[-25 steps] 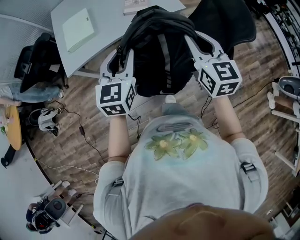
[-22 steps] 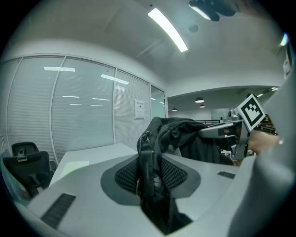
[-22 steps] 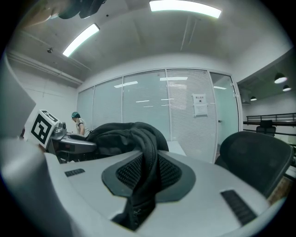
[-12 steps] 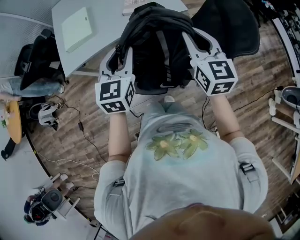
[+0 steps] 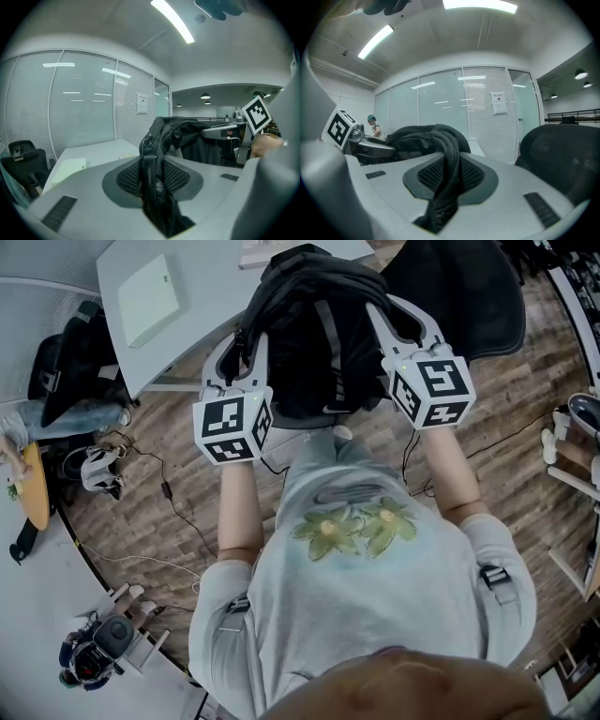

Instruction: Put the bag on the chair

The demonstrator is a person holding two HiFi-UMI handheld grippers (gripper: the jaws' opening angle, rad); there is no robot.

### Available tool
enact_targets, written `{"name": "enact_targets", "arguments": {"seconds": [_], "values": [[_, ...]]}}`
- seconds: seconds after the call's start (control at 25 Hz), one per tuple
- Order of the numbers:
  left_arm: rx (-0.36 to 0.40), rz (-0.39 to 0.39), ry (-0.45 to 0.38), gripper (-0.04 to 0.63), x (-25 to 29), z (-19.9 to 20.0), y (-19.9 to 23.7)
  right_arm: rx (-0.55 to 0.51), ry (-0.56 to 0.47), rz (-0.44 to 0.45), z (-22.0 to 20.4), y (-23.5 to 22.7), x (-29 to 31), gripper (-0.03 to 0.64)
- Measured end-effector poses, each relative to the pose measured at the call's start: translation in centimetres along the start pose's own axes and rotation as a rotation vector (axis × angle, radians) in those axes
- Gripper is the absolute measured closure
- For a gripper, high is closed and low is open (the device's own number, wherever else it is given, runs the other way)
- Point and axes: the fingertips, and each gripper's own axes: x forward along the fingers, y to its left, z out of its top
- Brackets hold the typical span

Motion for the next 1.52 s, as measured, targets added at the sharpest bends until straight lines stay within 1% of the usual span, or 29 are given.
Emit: {"name": "enact_targets", "arguments": {"seconds": [0.16,0.36,0.56,0.84,1.2,1.52], "values": [[0.002,-0.014,0.011,0.468,1.1,0.1,0.7,0.011,0.008,-0.014,-0.1,-0.3,1.0,0.54],[0.008,-0.034,0.003,0.468,2.2,0.8,1.4,0.014,0.003,-0.037,0.5,-0.6,1.9,0.54],[0.01,-0.063,0.017,0.468,3.4,0.4,1.9,0.014,0.007,-0.058,0.2,-1.0,2.5,0.54],[0.019,-0.084,0.03,0.468,5.2,0.4,2.5,0.026,0.025,-0.08,-0.4,-1.9,3.8,0.54],[0.0,-0.093,0.085,0.469,7.1,-1.8,3.1,0.038,0.081,-0.101,-2.8,-2.7,5.6,0.543],[-0.016,-0.089,0.134,0.471,8.7,-3.9,4.0,0.052,0.137,-0.097,-5.1,-3.0,7.1,0.545]]}}
